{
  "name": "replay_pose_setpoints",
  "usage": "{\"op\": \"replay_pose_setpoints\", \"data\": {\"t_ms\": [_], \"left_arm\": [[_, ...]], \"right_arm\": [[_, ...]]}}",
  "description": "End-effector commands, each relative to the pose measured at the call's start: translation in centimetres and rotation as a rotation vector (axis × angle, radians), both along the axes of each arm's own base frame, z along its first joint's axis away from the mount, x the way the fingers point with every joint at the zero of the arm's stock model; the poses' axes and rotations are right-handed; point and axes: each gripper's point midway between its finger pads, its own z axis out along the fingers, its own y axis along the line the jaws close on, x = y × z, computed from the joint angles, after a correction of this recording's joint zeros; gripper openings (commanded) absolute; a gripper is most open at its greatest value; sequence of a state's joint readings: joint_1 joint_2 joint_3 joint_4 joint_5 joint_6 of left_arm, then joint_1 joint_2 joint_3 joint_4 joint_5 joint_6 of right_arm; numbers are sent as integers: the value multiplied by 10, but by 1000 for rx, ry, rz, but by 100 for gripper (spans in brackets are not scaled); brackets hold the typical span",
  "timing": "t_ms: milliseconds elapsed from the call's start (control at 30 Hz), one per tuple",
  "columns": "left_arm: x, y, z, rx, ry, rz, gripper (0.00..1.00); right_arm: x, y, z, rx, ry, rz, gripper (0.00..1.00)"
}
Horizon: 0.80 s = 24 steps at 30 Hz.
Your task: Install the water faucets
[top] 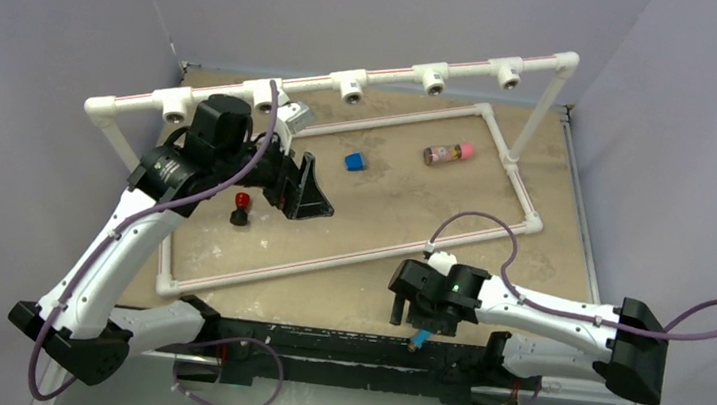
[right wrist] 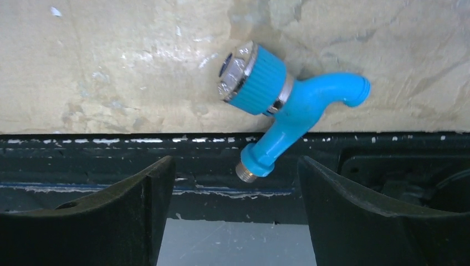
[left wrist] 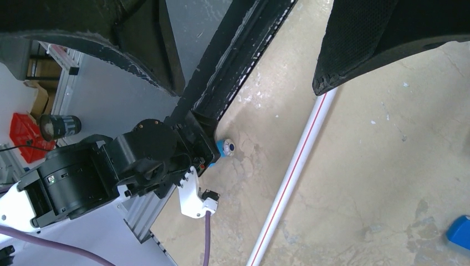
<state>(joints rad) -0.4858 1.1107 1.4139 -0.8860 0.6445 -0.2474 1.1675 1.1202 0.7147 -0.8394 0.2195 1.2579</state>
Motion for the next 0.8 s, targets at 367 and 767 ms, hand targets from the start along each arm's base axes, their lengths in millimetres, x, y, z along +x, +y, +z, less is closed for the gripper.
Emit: {"op": "replay_pose_setpoints", "data": {"t_ms": [367, 767], "left_arm": [[-34, -11, 2, -42, -12, -127, 85], [-44, -11, 2, -15, -62, -134, 85]], "right_arm": [[-4, -9, -16, -59, 6, -381, 78], [-5, -10, -30, -156, 14, -378, 69]]}}
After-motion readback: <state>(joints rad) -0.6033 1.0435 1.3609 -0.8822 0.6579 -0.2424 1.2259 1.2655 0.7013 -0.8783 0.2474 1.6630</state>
